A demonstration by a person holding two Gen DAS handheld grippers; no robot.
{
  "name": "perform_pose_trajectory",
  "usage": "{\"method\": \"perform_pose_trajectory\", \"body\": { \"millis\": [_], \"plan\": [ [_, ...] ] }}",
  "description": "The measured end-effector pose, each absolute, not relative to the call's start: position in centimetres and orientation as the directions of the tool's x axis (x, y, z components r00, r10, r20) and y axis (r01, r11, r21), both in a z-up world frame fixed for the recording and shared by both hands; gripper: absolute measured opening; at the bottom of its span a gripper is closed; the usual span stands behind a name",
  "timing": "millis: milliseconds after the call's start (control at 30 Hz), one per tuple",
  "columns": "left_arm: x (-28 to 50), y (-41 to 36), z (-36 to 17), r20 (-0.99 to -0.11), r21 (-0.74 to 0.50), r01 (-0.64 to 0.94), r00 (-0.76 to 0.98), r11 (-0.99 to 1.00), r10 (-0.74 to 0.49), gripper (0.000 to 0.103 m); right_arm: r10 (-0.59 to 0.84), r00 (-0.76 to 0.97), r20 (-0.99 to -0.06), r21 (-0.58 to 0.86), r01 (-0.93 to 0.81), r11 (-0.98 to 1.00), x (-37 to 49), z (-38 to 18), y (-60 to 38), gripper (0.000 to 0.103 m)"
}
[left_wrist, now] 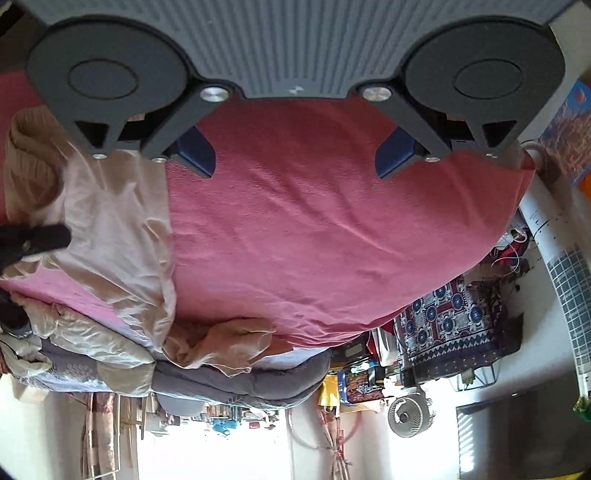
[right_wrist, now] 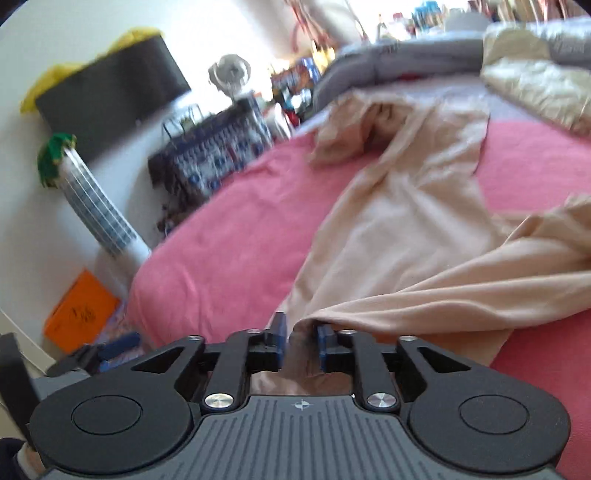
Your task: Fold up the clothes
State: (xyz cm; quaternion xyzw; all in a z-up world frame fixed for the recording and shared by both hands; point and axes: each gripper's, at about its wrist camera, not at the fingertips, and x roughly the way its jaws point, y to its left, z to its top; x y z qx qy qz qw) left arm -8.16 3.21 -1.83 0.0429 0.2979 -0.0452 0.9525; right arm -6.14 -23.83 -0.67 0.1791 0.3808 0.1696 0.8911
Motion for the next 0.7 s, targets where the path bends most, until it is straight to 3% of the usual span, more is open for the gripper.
{"method": "perform_pose_trajectory", "body": {
  "millis": [67, 133, 200, 400, 600, 633, 700],
  "plan": [
    [-8.4, 3.3, -1.5, -0.557, 0.037, 0.144, 0.825, 0.989, -0.099, 0.095, 0.458, 0.645, -0.612, 0.478, -0.160, 0.864, -7.4, -1.7, -25.0, 0.030],
    [-8.6, 2.3, -1.1, -0.541, 0.023, 0.219, 0.823, 0.975, -0.172, 0.095, 0.467, 0.643, -0.607, 0.500, -0.148, 0.853, -8.8, -2.4, -26.4, 0.046],
    [-8.7, 0.3, -0.9, -0.525, 0.034, 0.309, 0.815, 0.951, -0.246, 0.096, 0.451, 0.662, -0.598, 0.512, -0.117, 0.851, -10.5, -2.4, -28.7, 0.052],
    [-9.7, -8.5, -1.0, -0.496, 0.157, 0.548, 0.763, 0.822, -0.414, 0.098, 0.282, 0.728, -0.625, 0.520, 0.120, 0.845, -13.7, -2.9, -36.6, 0.057],
    [-9.2, -13.5, -2.6, -0.533, 0.252, 0.583, 0.750, 0.773, -0.392, 0.097, 0.128, 0.791, -0.598, 0.560, 0.298, 0.773, -15.0, -3.1, -43.1, 0.059],
    [-9.1, -13.6, -2.6, -0.538, 0.241, 0.584, 0.745, 0.775, -0.395, 0.095, 0.097, 0.807, -0.583, 0.562, 0.314, 0.766, -15.0, -2.7, -44.2, 0.059],
    [-8.7, -13.7, -2.7, -0.557, 0.220, 0.586, 0.732, 0.780, -0.393, 0.076, 0.000, 0.830, -0.558, 0.533, 0.359, 0.766, -14.2, -1.7, -46.7, 0.060]
  ]
}}
